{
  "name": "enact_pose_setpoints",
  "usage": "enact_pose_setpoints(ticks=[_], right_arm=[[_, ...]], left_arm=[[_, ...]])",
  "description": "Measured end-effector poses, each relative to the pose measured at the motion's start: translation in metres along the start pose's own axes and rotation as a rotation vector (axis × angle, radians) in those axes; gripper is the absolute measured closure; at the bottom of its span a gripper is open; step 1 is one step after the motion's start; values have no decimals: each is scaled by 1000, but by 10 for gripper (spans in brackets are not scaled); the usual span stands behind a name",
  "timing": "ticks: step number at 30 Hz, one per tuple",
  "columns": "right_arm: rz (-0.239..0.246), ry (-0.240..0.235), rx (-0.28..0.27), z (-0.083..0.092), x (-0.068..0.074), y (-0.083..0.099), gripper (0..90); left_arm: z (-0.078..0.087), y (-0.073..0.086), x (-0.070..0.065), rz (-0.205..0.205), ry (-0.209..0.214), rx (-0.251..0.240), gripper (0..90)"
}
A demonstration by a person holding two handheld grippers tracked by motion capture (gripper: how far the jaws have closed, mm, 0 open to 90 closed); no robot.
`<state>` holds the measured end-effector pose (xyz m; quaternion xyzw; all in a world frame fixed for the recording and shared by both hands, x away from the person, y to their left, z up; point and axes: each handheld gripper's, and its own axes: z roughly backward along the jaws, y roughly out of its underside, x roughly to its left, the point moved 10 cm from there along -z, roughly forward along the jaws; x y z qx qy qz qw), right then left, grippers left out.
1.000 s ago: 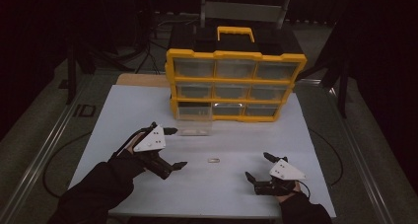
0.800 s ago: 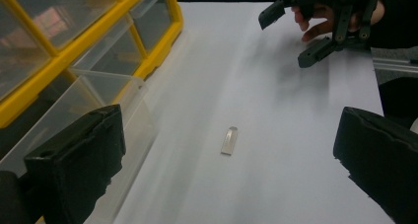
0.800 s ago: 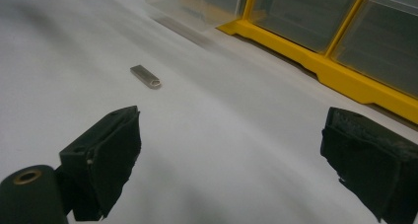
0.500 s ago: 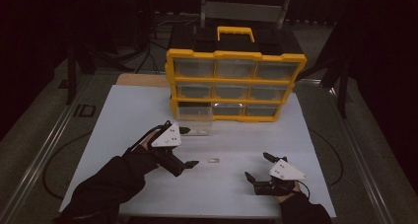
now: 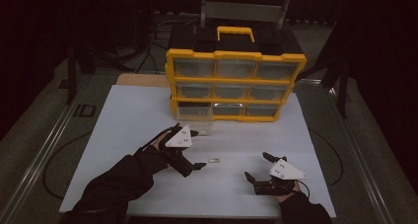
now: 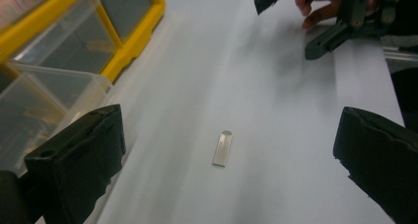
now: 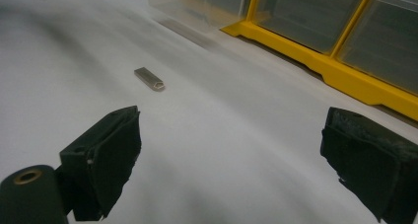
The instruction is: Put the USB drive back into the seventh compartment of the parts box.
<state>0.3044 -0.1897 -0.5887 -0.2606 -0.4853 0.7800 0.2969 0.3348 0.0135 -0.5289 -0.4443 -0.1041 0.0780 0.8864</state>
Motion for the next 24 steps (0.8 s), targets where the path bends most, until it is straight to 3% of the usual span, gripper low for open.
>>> enact_pose_setpoints(ticks=[13, 24], right_arm=[[4, -8, 2, -1, 1, 0, 85], [8, -18, 0, -2, 2, 0, 85]], left_arm=[[-24, 10, -3, 3, 41, 31, 5], [-42, 16, -1, 28, 49, 55, 7]])
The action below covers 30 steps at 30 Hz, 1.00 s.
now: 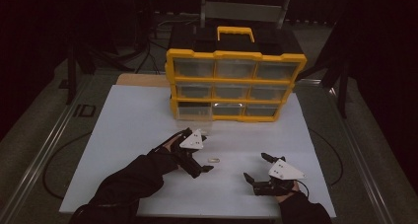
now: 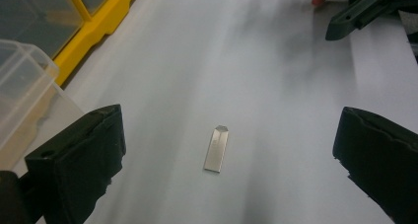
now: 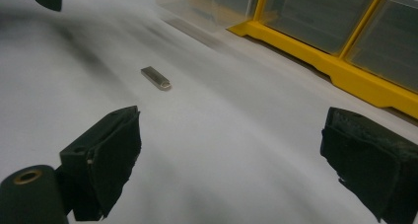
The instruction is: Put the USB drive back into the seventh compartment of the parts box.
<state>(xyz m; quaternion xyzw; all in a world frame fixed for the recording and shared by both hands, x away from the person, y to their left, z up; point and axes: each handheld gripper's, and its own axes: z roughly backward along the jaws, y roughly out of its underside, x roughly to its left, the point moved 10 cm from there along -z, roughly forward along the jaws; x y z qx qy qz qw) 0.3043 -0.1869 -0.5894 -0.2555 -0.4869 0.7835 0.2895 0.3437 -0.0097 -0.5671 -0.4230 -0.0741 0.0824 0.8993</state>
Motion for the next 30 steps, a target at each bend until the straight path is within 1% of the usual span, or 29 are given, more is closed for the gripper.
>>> enact_pose_setpoints(ticks=[1, 2, 5, 6, 7, 9, 13, 15, 16, 19, 21, 25, 27, 30], right_arm=[[-7, -2, -1, 0, 0, 0, 85], [-9, -2, -3, 0, 0, -1, 85], [1, -1, -1, 0, 0, 0, 85], [-4, -2, 0, 0, 1, 0, 85], [-8, -5, -2, 0, 1, -1, 85], [-8, -4, -3, 0, 1, -1, 85], [-6, -3, -1, 0, 0, -1, 92], [-3, -1, -3, 1, 1, -1, 93], [1, 0, -4, 0, 1, -1, 93], [-1, 6, -7, 1, -1, -2, 93], [3, 8, -4, 1, 0, -1, 93], [-3, 11, -9, 1, -1, -2, 93], [1, 10, -6, 1, -1, -1, 93], [-6, 5, -6, 1, -1, -2, 93]], left_arm=[[-2, 1, 1, 5, 1, 2, 9], [-3, 2, 1, 5, 5, 15, 10], [-7, 4, 0, 0, 27, 26, 31], [-8, 5, 0, 0, 32, 29, 31], [-9, 5, 1, -4, 25, 32, 31], [-12, 7, 1, 0, 33, 41, 33], [-18, 11, 3, -6, 15, 70, 59], [-20, 13, 3, -24, 21, 86, 77], [-21, 15, 3, -23, 18, 95, 94], [-25, 17, 5, -17, 7, 99, 147], [-27, 19, 6, -18, 3, 105, 163], [-30, 23, 6, -11, 13, 115, 225], [-32, 25, 7, -21, 13, 125, 262], [-34, 26, 7, -18, 19, 133, 320]])
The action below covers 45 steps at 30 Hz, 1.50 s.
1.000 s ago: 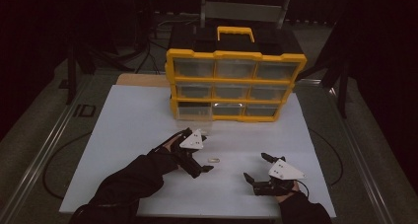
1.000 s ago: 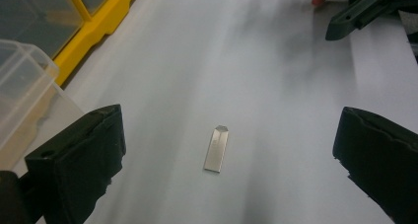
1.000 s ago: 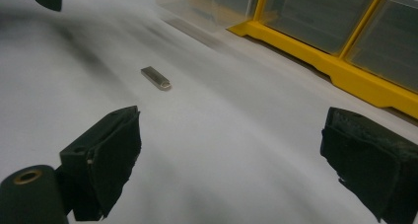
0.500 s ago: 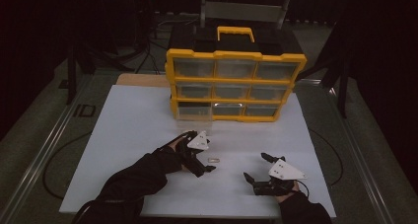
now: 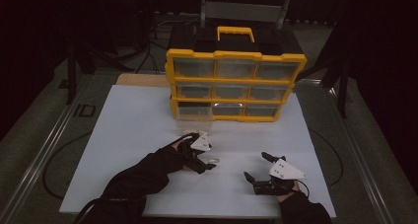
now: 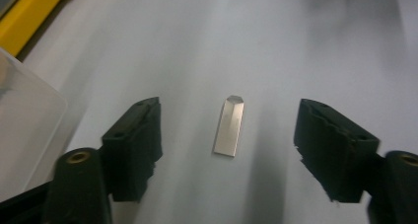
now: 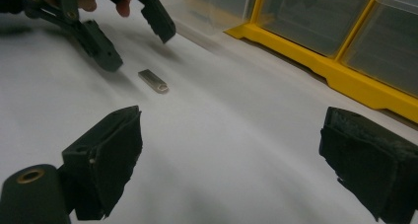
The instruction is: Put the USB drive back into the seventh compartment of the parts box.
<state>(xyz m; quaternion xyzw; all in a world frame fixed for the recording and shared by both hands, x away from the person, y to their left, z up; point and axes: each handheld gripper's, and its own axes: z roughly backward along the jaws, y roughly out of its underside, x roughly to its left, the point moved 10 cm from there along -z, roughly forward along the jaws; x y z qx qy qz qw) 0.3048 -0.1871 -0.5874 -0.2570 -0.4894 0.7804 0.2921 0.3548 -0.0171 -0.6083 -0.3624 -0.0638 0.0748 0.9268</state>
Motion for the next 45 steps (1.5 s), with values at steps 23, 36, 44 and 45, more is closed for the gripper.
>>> enact_pose_setpoints(ticks=[23, 36, 44, 45], right_arm=[[12, -1, 6, -1, 1, 0, 93], [22, -7, 14, -2, 2, 1, 93], [17, -8, 13, -2, 3, 1, 93], [21, -6, 13, -2, 2, 1, 93]], left_arm=[[-16, 5, -2, 7, 61, 56, 704], [-18, 4, 1, 49, 79, 65, 794], [-17, 2, 0, 13, 61, 95, 798], [-17, 3, 0, 13, 62, 98, 799]])
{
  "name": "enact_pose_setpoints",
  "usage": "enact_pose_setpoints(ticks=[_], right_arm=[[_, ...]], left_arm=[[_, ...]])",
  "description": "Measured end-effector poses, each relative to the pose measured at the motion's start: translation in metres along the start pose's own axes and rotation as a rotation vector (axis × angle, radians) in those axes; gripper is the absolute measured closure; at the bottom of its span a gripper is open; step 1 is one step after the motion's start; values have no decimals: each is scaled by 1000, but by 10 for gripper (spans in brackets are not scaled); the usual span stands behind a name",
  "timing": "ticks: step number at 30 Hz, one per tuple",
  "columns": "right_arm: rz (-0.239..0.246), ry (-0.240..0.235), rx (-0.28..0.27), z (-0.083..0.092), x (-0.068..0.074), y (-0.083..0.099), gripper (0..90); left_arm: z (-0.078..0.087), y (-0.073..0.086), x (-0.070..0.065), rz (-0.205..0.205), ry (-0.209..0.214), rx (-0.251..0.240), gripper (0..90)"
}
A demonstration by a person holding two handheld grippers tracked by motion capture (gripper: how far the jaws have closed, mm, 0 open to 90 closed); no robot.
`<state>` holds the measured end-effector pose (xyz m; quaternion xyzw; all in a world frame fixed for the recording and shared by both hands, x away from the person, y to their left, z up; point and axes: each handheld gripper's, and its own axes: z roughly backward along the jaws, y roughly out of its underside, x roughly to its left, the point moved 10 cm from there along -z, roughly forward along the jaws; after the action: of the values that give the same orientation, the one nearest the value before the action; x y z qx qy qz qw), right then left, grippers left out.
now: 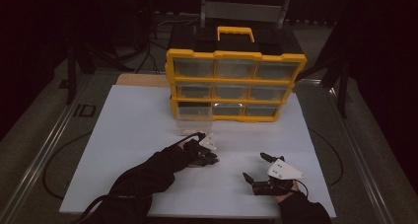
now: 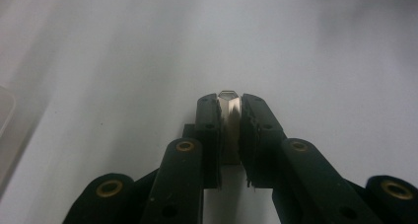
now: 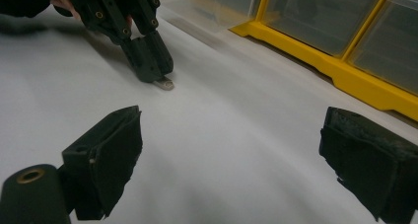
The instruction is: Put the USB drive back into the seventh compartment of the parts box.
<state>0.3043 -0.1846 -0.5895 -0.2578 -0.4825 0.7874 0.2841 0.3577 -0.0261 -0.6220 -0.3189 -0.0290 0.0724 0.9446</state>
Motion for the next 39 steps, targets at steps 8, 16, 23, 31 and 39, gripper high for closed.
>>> enact_pose_setpoints(ticks=[8, 16, 23, 31, 39], right_arm=[[-10, 1, -3, 0, -1, -1, 93], [-5, 5, -3, 0, -1, -1, 93], [-7, 5, -2, 0, -1, -1, 93], [-10, 3, -5, 1, -1, -1, 93], [-10, 4, -3, 1, -1, -1, 93]], left_arm=[[13, -3, -1, 10, 0, -20, 798], [25, -8, -7, -12, 6, -28, 798], [38, -15, -10, -24, 4, -36, 798], [51, -20, -10, -37, -5, -34, 798], [63, -24, -6, -37, -12, -45, 798]])
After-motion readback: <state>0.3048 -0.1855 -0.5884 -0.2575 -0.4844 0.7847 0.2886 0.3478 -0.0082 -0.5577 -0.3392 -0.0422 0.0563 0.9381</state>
